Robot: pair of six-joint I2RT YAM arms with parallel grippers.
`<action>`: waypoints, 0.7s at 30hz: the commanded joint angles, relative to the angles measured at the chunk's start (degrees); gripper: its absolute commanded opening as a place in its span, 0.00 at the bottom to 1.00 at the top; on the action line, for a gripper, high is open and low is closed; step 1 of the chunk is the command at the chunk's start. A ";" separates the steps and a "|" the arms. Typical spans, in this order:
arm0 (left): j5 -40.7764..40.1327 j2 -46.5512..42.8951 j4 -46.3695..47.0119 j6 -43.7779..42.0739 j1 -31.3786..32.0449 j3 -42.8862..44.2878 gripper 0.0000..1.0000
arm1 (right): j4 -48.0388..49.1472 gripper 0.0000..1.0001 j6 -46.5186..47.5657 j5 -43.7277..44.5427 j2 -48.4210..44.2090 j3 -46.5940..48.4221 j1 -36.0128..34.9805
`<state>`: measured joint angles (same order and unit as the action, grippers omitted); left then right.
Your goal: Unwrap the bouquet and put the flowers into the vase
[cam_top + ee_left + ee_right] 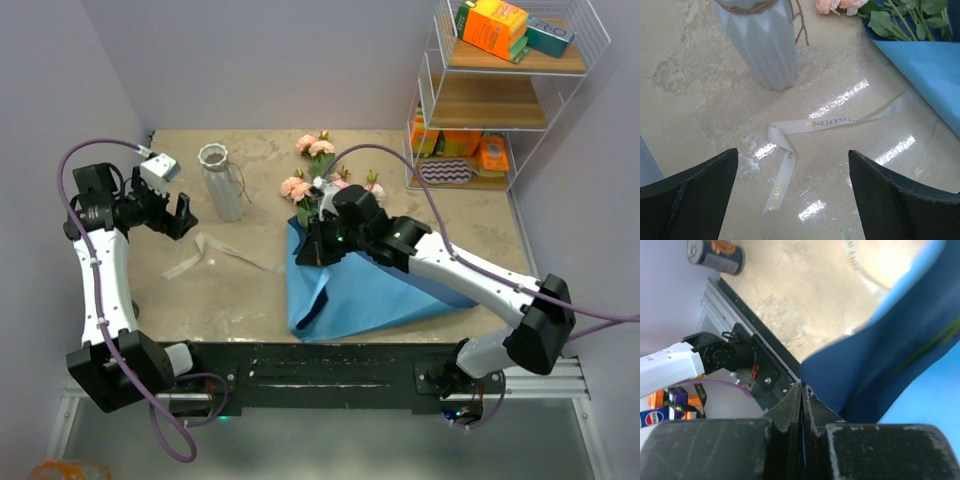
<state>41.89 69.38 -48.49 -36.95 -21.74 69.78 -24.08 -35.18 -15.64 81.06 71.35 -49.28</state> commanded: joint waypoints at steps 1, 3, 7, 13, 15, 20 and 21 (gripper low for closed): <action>2.14 -1.26 6.12 11.89 -1.64 3.43 0.97 | 9.30 0.06 -4.98 1.93 4.62 0.81 -3.80; 2.06 -1.71 7.52 15.32 -1.64 5.18 0.98 | 10.88 0.06 -5.51 2.19 7.00 3.17 -6.09; -4.68 -2.59 10.69 24.26 -1.64 8.70 0.99 | 10.98 0.11 -4.90 2.63 17.35 11.16 -9.60; -9.20 -1.45 7.45 27.11 -2.25 15.03 0.99 | 10.37 0.37 -5.25 2.89 28.53 23.12 -12.86; -9.19 -1.45 7.01 27.02 -2.26 15.39 0.99 | 8.18 0.47 -4.64 3.59 32.75 28.04 -14.35; -10.77 -0.92 6.65 26.84 -2.34 15.91 0.99 | 4.39 0.82 -3.76 5.96 37.24 34.28 -15.85; -11.21 -0.74 6.65 26.75 -2.35 16.44 0.99 | 2.91 0.99 -3.06 6.41 37.51 34.73 -15.85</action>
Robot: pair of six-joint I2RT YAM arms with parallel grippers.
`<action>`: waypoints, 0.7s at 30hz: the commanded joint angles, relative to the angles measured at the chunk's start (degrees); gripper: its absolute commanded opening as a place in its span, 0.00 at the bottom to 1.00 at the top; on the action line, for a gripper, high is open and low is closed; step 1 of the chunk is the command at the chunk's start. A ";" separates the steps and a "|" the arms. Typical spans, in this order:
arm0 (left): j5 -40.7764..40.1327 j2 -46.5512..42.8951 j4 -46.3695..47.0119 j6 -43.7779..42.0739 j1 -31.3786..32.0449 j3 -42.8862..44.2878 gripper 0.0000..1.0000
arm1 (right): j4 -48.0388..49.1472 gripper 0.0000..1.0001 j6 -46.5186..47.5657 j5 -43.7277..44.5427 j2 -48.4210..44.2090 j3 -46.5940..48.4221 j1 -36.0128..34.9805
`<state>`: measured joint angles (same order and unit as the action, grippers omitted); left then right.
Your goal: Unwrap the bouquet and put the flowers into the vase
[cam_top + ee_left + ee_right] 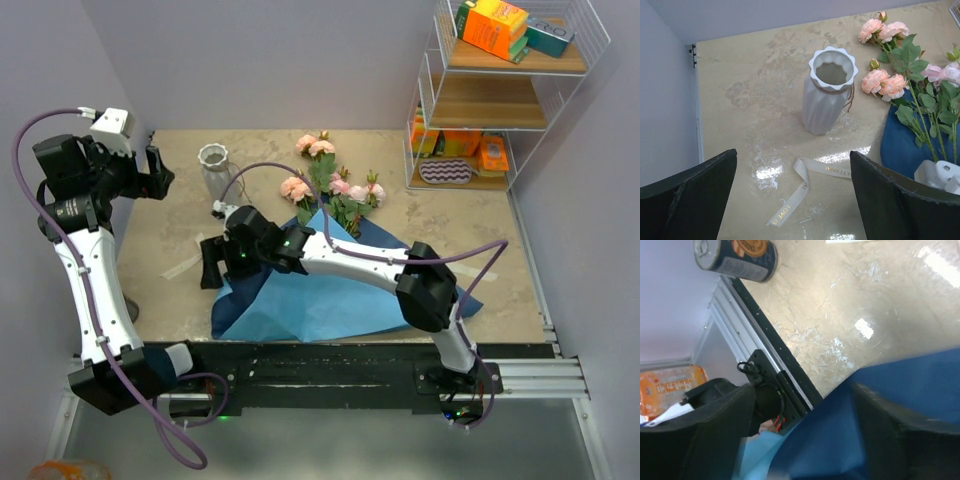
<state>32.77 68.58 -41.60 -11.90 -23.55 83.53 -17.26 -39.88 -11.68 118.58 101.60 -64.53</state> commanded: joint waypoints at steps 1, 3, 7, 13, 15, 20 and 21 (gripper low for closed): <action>-2.54 0.15 -0.23 1.79 -0.71 3.04 0.99 | -5.06 0.99 2.43 2.72 0.07 5.18 -0.59; -2.54 0.42 -0.14 2.06 -0.79 3.92 0.99 | -8.04 0.99 5.32 4.11 -0.37 7.55 -0.59; -1.84 1.12 -0.58 2.15 -0.88 4.71 0.99 | -12.62 0.99 10.69 6.06 -5.01 12.12 0.72; -1.75 1.30 -0.85 1.71 -0.80 4.72 0.99 | -12.28 0.99 15.09 1.51 -13.10 9.59 8.36; -1.49 1.30 -0.93 1.53 -0.88 4.72 0.99 | -10.26 0.99 15.27 0.09 -15.22 5.54 11.44; -0.78 1.56 -1.02 1.09 -0.88 4.89 0.99 | -14.48 0.99 18.08 5.25 -12.67 6.79 13.71; -0.61 1.47 -1.20 0.74 -0.88 4.80 0.99 | -11.86 0.99 17.82 5.27 -14.50 4.94 15.38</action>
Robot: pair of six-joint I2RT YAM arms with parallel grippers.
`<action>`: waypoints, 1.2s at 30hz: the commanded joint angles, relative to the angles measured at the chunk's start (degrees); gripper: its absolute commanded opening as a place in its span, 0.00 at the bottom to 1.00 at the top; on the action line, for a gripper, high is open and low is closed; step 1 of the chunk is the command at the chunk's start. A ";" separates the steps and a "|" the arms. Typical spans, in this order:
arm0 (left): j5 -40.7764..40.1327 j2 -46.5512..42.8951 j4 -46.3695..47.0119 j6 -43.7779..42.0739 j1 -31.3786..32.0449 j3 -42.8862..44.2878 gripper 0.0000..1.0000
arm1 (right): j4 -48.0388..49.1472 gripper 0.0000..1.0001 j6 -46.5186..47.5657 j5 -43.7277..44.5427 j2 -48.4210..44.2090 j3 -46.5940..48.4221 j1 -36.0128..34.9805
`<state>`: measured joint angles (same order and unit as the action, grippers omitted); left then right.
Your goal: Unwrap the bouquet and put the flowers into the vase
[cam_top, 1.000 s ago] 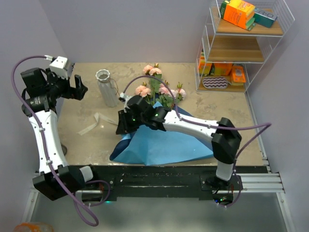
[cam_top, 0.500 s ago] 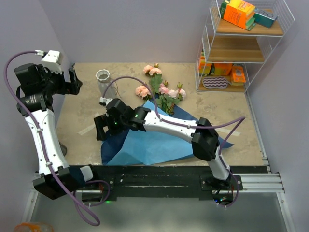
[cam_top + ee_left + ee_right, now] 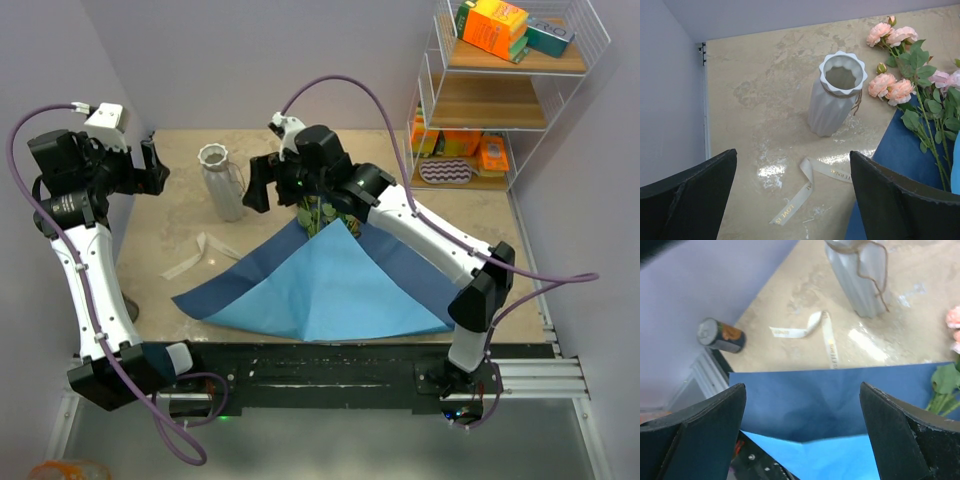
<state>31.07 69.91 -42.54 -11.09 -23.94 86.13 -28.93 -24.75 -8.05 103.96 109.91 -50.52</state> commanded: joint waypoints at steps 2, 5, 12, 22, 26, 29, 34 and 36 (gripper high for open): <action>1.36 -0.03 -0.96 -1.65 -0.49 2.03 0.99 | 1.50 0.99 0.69 -0.97 -1.65 -8.81 8.57; 1.62 -0.13 -1.40 -3.49 -0.49 1.42 0.99 | 6.15 0.99 -0.30 -3.80 -4.29 -17.06 17.02; 4.52 0.23 -2.01 -6.48 -0.49 -0.96 0.99 | 11.79 0.99 4.00 -8.46 -1.75 -29.57 22.66; 3.91 0.05 -1.67 -8.77 -0.49 -3.60 0.99 | 11.44 0.82 8.85 -20.68 5.64 -29.31 24.42; 3.65 -0.03 -1.14 -9.12 -0.49 -4.21 0.99 | 11.79 0.78 8.58 -19.11 4.24 -32.47 24.42; 3.82 0.05 -0.52 -9.12 -0.49 -4.65 0.99 | 12.31 0.77 9.19 -17.44 2.04 -35.63 24.42; 4.26 0.05 0.18 -8.33 -0.49 -4.92 0.99 | 13.37 0.70 8.93 -18.22 1.07 -38.36 24.42; 4.44 -0.04 0.09 -8.33 -0.49 -5.00 0.99 | 13.81 0.66 8.67 -18.92 1.24 -38.80 24.42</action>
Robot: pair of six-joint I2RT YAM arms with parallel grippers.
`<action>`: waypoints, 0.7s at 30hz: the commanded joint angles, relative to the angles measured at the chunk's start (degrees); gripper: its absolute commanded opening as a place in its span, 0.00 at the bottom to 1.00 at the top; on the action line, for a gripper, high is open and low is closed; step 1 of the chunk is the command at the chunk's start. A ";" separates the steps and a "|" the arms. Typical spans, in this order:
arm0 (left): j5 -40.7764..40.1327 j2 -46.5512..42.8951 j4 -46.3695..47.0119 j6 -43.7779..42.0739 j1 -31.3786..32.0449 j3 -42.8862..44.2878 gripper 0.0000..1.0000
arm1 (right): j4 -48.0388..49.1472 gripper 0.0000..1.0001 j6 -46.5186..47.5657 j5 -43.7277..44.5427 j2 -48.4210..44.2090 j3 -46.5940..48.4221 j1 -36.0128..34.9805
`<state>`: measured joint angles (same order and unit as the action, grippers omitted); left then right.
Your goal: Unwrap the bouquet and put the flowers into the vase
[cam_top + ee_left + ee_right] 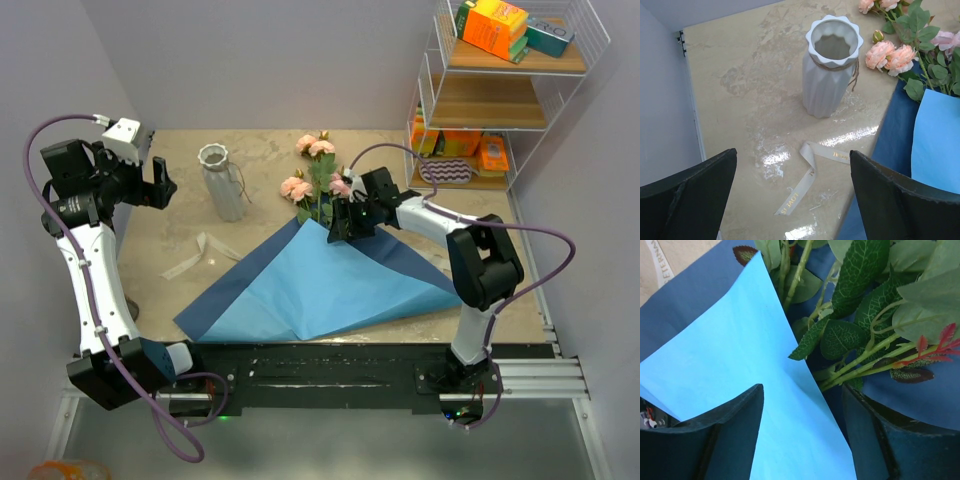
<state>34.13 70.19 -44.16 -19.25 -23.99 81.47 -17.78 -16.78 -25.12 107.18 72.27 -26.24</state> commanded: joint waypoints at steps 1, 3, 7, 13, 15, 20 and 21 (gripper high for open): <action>1.20 -0.49 1.88 -0.35 -0.45 -0.52 0.99 | 2.92 0.64 0.43 -2.12 -2.06 -1.78 0.05; 0.85 -0.85 1.97 -0.44 -0.44 -0.79 0.99 | 4.68 0.55 0.17 -2.82 -2.41 -2.74 0.14; 0.76 -0.93 2.06 -0.44 -0.45 -0.79 0.99 | 6.44 0.43 -0.89 -3.79 -2.85 -4.33 0.05; 0.94 -1.02 2.24 0.00 -0.36 -0.53 0.99 | 6.97 0.18 -1.33 -3.97 -4.95 -4.24 0.14; 1.20 -1.11 2.15 0.00 -0.45 -0.61 0.99 | 6.36 0.15 -1.24 -3.88 -6.97 -3.89 0.14; 1.47 -0.94 2.68 0.43 -0.45 -1.23 0.99 | 5.21 0.08 -1.33 -5.80 -11.89 -2.66 0.05; 1.38 -0.85 2.68 0.44 -0.45 -1.23 0.99 | 5.65 0.08 -1.59 -6.60 -14.60 -3.53 -0.13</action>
<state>34.30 70.17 -43.75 -19.14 -23.99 80.73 -13.76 -17.96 -27.77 99.66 67.88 -26.24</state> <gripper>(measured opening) 0.992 0.089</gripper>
